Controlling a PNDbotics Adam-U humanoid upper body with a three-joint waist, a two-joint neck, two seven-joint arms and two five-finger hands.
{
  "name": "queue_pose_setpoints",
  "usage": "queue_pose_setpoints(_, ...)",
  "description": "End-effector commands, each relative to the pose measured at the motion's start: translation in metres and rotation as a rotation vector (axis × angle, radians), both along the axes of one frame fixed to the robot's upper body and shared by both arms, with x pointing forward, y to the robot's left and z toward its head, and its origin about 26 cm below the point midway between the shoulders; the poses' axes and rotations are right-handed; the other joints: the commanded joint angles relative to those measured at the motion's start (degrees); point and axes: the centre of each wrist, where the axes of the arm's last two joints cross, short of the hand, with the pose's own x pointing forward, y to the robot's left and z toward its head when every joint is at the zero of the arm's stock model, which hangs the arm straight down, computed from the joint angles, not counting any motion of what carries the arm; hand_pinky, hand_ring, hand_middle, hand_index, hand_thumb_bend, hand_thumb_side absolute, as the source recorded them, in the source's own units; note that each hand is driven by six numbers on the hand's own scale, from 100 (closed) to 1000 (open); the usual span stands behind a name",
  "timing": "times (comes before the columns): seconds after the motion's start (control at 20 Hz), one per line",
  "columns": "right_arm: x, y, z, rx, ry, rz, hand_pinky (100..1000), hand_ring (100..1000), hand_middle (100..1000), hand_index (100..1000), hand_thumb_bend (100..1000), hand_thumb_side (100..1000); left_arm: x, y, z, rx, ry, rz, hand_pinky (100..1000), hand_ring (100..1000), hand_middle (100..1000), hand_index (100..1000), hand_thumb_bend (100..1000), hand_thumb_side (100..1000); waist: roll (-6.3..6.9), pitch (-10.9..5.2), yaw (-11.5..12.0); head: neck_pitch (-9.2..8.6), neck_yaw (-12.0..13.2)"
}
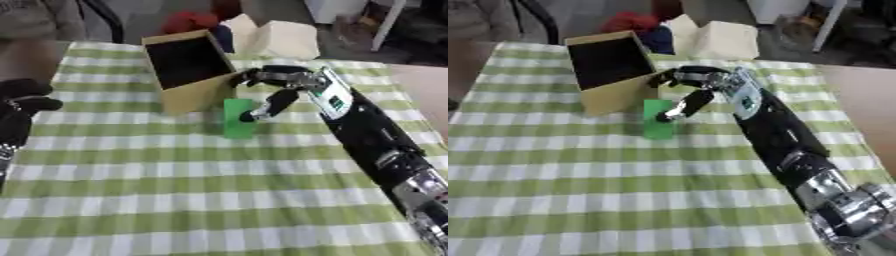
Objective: Pick up objects on the table and place them in the box.
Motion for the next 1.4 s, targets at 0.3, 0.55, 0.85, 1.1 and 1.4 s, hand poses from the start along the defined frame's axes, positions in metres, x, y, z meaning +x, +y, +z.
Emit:
queue_pose_setpoints(0.3, -0.001, -0.002, 0.007, -0.325, -0.055, 0.243, 903, 829, 669, 824, 542, 389, 0.0, 0.004, 0.005, 0.008, -0.017, 0.01, 954, 739, 722, 808, 340, 478, 0.05, -1.26, -0.4, -0.1, 0.2)
queue_pose_setpoints(0.55, -0.002, -0.006, 0.008, -0.266, -0.16, 0.21, 846, 691, 414, 551, 544, 315, 0.0, 0.004, 0.004, 0.008, -0.014, 0.013, 954, 739, 722, 808, 341, 478, 0.02, -1.4, -0.63, -0.12, 0.35)
queue_pose_setpoints(0.85, -0.004, -0.012, 0.019, -0.149, -0.271, 0.185, 823, 630, 342, 485, 519, 282, 0.0, 0.006, 0.003, 0.008, -0.011, 0.017, 953, 739, 722, 808, 341, 477, -0.17, -1.72, -0.85, -0.05, 0.69)
queue_pose_setpoints(1.1, -0.01, -0.027, 0.043, -0.052, -0.323, 0.167, 823, 622, 331, 478, 497, 262, 0.0, 0.008, 0.003, 0.012, -0.01, 0.021, 953, 736, 718, 800, 340, 476, -0.57, -2.04, -1.12, 0.04, 1.15)
queue_pose_setpoints(1.4, -0.019, -0.053, 0.075, 0.058, -0.401, 0.077, 817, 612, 327, 476, 501, 219, 0.0, 0.006, 0.002, 0.037, -0.01, -0.004, 953, 731, 713, 798, 335, 480, -1.2, -2.1, 0.08, -0.93, 1.16)
